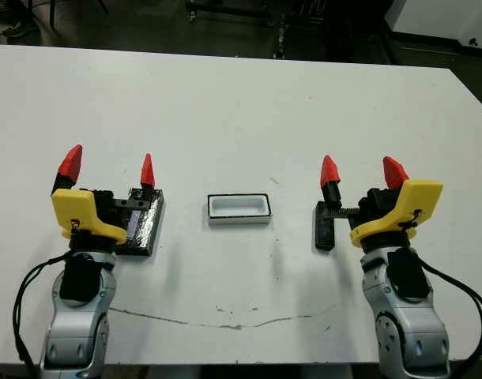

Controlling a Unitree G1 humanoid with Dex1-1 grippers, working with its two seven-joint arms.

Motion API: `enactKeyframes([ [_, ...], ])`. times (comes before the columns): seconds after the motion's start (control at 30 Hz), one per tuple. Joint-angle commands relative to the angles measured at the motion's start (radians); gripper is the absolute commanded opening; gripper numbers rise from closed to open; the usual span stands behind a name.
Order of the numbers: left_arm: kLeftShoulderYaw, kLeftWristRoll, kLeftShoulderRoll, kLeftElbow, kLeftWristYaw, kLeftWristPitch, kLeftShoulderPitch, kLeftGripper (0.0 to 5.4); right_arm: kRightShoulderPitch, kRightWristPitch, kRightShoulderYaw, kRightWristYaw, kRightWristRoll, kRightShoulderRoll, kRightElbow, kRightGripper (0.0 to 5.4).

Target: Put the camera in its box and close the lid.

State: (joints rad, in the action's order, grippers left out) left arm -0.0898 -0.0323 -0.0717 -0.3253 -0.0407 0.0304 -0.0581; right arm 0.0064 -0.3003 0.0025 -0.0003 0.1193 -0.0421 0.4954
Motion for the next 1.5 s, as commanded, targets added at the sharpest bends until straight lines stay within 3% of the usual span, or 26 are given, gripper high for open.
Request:
enactKeyframes([
  [0.03, 0.012, 0.006, 0.002, -0.002, 0.002, -0.016, -0.016, 5.39, -0.001, 0.006, 0.000, -0.008, -0.004, 0.000, -0.007, 5.40],
  [0.27, 0.030, 0.038, -0.002, 0.014, 0.010, -0.013, -0.021, 5.39, 0.017, -0.056, 0.032, -0.030, -0.038, 0.006, 0.001, 5.40],
  [0.43, 0.026, 0.006, 0.003, 0.018, -0.002, -0.012, -0.026, 5.39, 0.034, -0.083, 0.057, -0.043, -0.065, -0.002, 0.025, 5.40],
  [0.63, 0.039, 0.042, -0.015, 0.028, 0.000, -0.006, -0.032, 5.39, 0.064, -0.187, 0.094, -0.069, -0.093, -0.008, 0.121, 5.40],
  [0.9, 0.037, 0.007, 0.001, 0.037, -0.006, 0.000, -0.038, 5.39, 0.094, -0.311, 0.134, -0.107, -0.110, -0.045, 0.175, 5.40],
  [1.27, 0.042, 0.033, -0.006, 0.035, 0.003, -0.002, -0.046, 5.39, 0.139, -0.387, 0.141, -0.108, -0.097, -0.072, 0.172, 5.40],
  [1.5, 0.043, 0.041, 0.000, 0.027, 0.000, -0.011, -0.054, 5.39, 0.148, -0.422, 0.154, -0.126, -0.129, -0.071, 0.161, 5.40],
])
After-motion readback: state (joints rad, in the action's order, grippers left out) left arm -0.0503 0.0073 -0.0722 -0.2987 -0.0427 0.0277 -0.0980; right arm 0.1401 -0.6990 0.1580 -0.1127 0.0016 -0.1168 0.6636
